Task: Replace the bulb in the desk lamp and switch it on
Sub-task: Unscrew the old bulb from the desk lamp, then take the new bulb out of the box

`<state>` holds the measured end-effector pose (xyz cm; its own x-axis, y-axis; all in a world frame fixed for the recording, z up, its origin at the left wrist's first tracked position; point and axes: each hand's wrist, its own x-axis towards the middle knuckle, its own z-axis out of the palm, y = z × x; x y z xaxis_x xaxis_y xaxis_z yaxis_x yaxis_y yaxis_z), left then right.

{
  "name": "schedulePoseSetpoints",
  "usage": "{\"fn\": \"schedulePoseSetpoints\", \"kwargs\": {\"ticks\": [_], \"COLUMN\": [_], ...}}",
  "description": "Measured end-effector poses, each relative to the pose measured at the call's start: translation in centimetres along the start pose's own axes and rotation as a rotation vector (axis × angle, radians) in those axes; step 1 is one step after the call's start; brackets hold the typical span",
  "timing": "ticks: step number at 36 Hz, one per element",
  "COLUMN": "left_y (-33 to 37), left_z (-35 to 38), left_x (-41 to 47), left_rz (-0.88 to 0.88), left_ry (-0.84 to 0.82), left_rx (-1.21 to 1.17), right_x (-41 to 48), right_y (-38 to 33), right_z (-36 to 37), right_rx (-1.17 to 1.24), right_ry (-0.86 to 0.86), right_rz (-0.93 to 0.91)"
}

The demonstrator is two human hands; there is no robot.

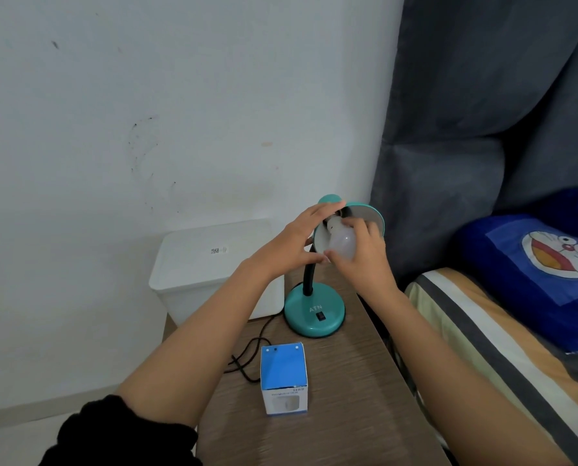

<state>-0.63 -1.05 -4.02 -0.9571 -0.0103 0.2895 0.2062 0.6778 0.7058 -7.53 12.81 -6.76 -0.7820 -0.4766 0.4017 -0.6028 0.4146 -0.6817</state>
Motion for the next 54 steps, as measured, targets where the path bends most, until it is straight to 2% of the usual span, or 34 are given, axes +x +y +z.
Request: {"fn": "schedulePoseSetpoints", "kwargs": {"ticks": [12, 17, 22, 25, 32, 37, 46, 54], "left_y": [0.3, 0.7, 2.0, 1.9, -0.5, -2.7, -4.1, -4.6], "left_z": [0.2, 0.8, 1.6, 2.5, 6.4, 8.9, 10.6, 10.2], "left_x": [-0.3, -1.4, -5.2, -8.9, -16.8, -19.5, -19.9, -20.0], "left_rz": [-0.020, -0.069, -0.192, -0.301, -0.546, -0.648, -0.628, -0.599], "left_ry": [0.003, 0.072, 0.286, 0.319, 0.135, 0.127, 0.256, 0.268], "left_rx": [0.050, 0.114, -0.107, -0.188, -0.049, -0.102, -0.267, -0.296], "right_x": [-0.6, -2.3, -6.0, -8.9, -15.6, -18.9, -20.1, -19.8], "right_y": [-0.8, -1.1, -1.0, -0.1, 3.9, 5.4, 6.7, 6.7], "right_z": [-3.1, -4.6, -5.2, -4.5, -0.7, 1.0, 2.6, 4.3], "right_rx": [0.062, 0.153, 0.218, 0.261, 0.205, 0.155, 0.142, 0.179], "right_ry": [0.015, 0.045, 0.087, 0.102, -0.109, -0.267, -0.348, -0.368], "right_rz": [0.048, 0.122, 0.121, 0.148, 0.327, 0.447, 0.471, 0.499]}}
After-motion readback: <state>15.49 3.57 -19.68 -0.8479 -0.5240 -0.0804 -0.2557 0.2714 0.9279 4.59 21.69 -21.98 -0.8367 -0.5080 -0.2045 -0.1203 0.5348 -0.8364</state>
